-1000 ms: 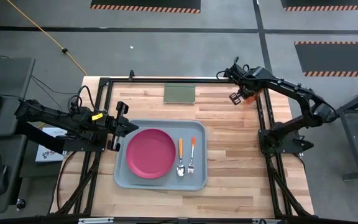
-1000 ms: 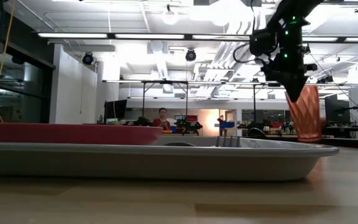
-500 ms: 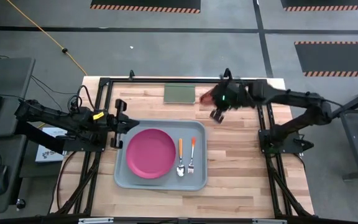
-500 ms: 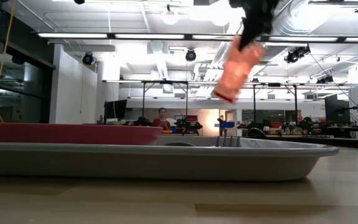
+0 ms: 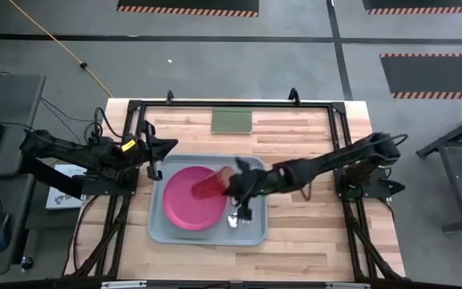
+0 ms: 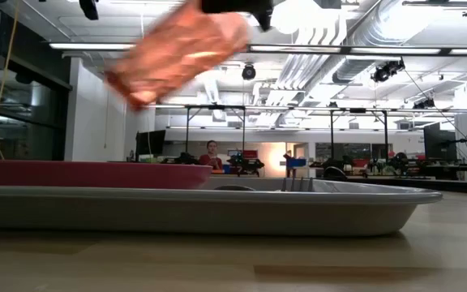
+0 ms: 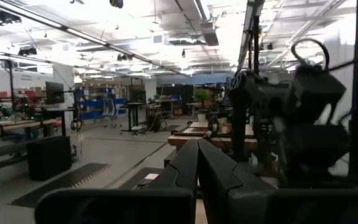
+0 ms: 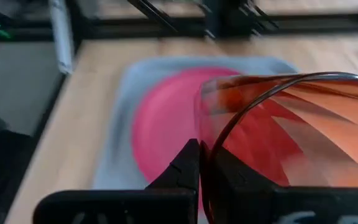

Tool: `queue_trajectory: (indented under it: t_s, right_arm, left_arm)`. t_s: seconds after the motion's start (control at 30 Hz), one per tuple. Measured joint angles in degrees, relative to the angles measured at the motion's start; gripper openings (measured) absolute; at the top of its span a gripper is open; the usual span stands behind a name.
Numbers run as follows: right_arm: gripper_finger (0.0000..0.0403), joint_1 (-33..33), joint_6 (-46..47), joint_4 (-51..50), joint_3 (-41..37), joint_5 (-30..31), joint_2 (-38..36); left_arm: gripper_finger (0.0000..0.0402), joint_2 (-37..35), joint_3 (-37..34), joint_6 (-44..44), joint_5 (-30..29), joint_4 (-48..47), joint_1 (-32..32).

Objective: Pick and place plate/cup/fork/spoon on tray
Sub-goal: Put the orange cup on the gray tray to the top right of the pink plate

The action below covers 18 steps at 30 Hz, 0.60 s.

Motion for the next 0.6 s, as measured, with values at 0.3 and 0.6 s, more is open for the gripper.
queue_trajectory:
  t_s: [0.3, 0.6]
  right_arm:
    - [0.0000, -0.10, -2.87, 16.02, 4.71, -13.52, 12.71]
    - [0.0000, 0.06, -5.98, 16.24, 19.40, -22.94, 26.52]
  left_arm:
    - [0.0000, -1.84, 0.00, -0.38, 0.57, -1.63, -1.74]
    - [0.0000, -2.18, 0.00, 0.62, 0.69, -1.79, -2.80]
